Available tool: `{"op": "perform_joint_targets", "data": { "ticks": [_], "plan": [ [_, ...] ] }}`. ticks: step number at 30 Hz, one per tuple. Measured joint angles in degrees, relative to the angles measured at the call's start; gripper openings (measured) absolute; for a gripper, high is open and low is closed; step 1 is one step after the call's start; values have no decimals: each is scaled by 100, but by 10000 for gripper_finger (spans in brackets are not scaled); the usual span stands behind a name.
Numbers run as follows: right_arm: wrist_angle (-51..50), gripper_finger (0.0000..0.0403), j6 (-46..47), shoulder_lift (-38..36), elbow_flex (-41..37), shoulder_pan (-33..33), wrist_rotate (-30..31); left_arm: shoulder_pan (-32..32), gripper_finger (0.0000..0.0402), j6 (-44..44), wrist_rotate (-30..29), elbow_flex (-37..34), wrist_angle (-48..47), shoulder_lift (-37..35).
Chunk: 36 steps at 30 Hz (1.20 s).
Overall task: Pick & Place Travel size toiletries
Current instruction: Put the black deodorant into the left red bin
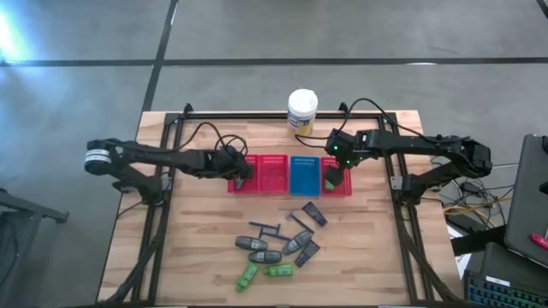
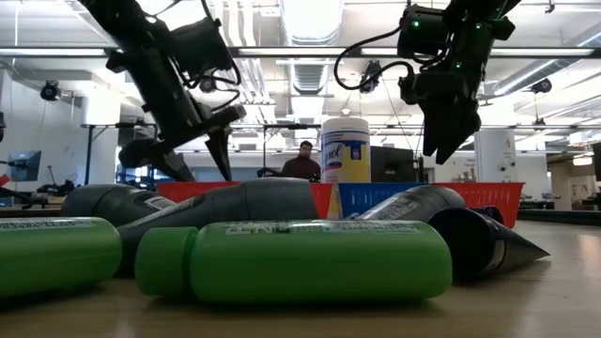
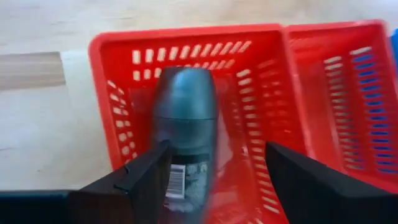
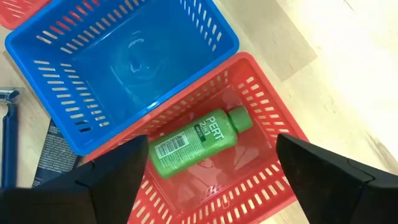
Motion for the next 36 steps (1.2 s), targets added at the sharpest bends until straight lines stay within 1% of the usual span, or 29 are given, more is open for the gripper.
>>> {"op": "perform_joint_targets", "data": {
  "ticks": [2,4,6,8,10,12,15,17,19,21,23,25,27,29,32,36],
  "plan": [
    [0,340,0,0,0,0,0,2,260,30,8,19,-11,-135],
    [0,335,0,0,0,0,-1,-16,257,285,-45,100,-19,-300],
    [0,332,0,0,0,0,-2,-61,251,873,-49,219,32,-496],
    [0,329,0,0,0,0,-2,-144,244,1764,85,336,165,-704],
    [-1,329,-2,0,0,0,-2,-260,237,2783,578,421,319,-869],
    [0,333,-23,0,0,0,-4,-423,234,3632,1330,479,348,-957],
    [-2,343,-24,0,0,0,-4,-767,234,4532,2390,470,234,-973],
    [-2,349,-24,0,0,0,-8,-1072,234,4899,2716,457,122,-926],
    [-16,354,-16,0,0,0,-18,-1423,234,5303,2756,445,-79,-854],
    [-42,357,-4,0,0,-2,-20,-1795,234,5961,2705,444,-163,-764],
    [-49,358,-4,0,0,-3,-25,-2157,234,6806,2490,438,-158,-654],
    [-84,358,-4,0,0,-4,-35,-2478,234,7251,2123,447,-140,-543],
    [-142,359,-4,0,0,-4,-39,-2700,234,7275,1650,538,-134,-417],
    [-185,359,-6,0,1,-2,-39,-2817,234,7058,1415,617,-91,-319],
    [-186,359,-20,0,1,-2,-39,-2924,234,6736,1444,717,12,-77],
    [-188,359,-22,0,0,-2,-39,-3072,234,6659,1830,931,13,430]
  ]
}}
